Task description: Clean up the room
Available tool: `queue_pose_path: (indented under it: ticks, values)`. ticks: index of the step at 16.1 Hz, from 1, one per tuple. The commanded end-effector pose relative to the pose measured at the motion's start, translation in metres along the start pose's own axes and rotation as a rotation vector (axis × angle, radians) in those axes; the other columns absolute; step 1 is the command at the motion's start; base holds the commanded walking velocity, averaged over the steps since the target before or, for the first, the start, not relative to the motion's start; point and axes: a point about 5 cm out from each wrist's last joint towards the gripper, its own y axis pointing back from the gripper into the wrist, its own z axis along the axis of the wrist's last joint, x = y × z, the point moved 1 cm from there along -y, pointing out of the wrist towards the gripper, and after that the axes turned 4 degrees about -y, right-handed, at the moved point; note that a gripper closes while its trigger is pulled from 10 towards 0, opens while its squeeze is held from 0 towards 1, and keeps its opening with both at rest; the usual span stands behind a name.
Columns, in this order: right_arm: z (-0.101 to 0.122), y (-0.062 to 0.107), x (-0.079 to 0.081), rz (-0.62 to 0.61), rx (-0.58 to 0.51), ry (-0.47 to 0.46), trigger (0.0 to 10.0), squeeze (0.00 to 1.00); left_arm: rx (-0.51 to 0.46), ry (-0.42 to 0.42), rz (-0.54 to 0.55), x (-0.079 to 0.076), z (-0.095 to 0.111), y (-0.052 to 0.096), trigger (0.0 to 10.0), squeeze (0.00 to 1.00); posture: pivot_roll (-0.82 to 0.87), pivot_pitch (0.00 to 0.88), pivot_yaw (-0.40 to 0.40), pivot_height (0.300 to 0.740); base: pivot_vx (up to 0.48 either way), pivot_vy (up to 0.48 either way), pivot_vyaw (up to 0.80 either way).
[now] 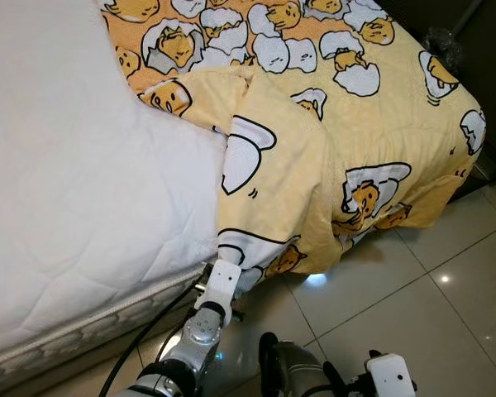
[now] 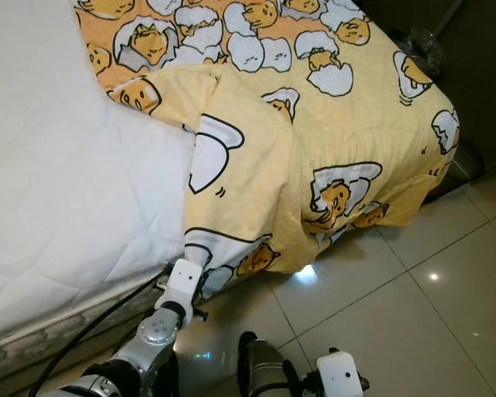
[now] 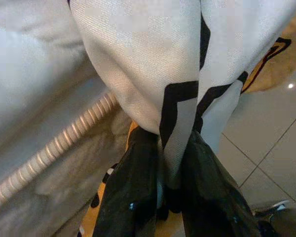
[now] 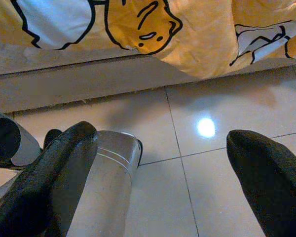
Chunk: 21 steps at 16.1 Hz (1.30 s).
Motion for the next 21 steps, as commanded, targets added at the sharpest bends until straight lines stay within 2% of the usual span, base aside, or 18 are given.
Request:
queue_pose_path:
  ticks: [1,3,5,8,11,15,18,19,21]
  values:
    - [-0.011,0.005,-0.002,-0.010,0.049,0.000,10.0,0.00,0.044,0.015,-0.055,-0.015,-0.015,0.007,10.0,0.00,-0.21,0.211,-0.090,0.740,-0.401,-0.266,0.00]
    - [-0.011,0.004,-0.002,-0.007,0.052,0.001,10.0,0.00,0.049,0.024,-0.100,-0.026,-0.018,0.010,10.0,0.00,-0.20,0.210,-0.090,0.740,-0.201,-0.133,0.00]
    - [-0.012,0.002,-0.003,0.002,0.056,0.004,10.0,0.00,0.087,0.036,-0.305,-0.070,-0.032,0.027,10.0,0.00,-0.21,0.206,-0.092,0.740,0.000,0.000,0.00]
    - [-0.011,0.001,-0.004,0.004,0.057,0.007,10.0,0.00,0.121,0.049,-0.468,-0.098,-0.041,0.042,10.0,0.00,-0.21,0.204,-0.094,0.740,0.000,0.000,0.00]
    - [-0.013,0.001,-0.005,0.011,0.063,0.012,10.0,0.00,0.173,0.013,-0.576,-0.108,-0.049,0.050,10.0,0.00,-0.21,0.201,-0.094,0.740,0.000,0.000,0.00]
    - [-0.014,0.000,-0.005,0.019,0.068,0.016,10.0,0.00,0.286,0.014,-0.674,-0.117,-0.070,0.065,10.0,0.00,-0.21,0.197,-0.092,0.740,0.000,0.000,0.00]
    - [-0.016,0.000,-0.005,0.028,0.078,0.016,10.0,0.00,0.401,0.102,-0.805,-0.134,-0.085,0.085,10.0,0.00,-0.21,0.198,-0.091,0.740,0.000,0.000,0.00]
    - [-0.017,0.001,-0.004,0.035,0.085,0.016,10.0,0.00,0.411,0.182,-0.881,-0.148,-0.082,0.092,10.0,0.00,-0.21,0.198,-0.092,0.740,0.000,0.000,0.00]
    - [-0.020,0.001,-0.004,0.042,0.093,0.016,10.0,0.00,0.350,0.165,-0.907,-0.153,-0.073,0.091,10.0,0.00,-0.20,0.196,-0.093,0.740,0.000,0.000,0.00]
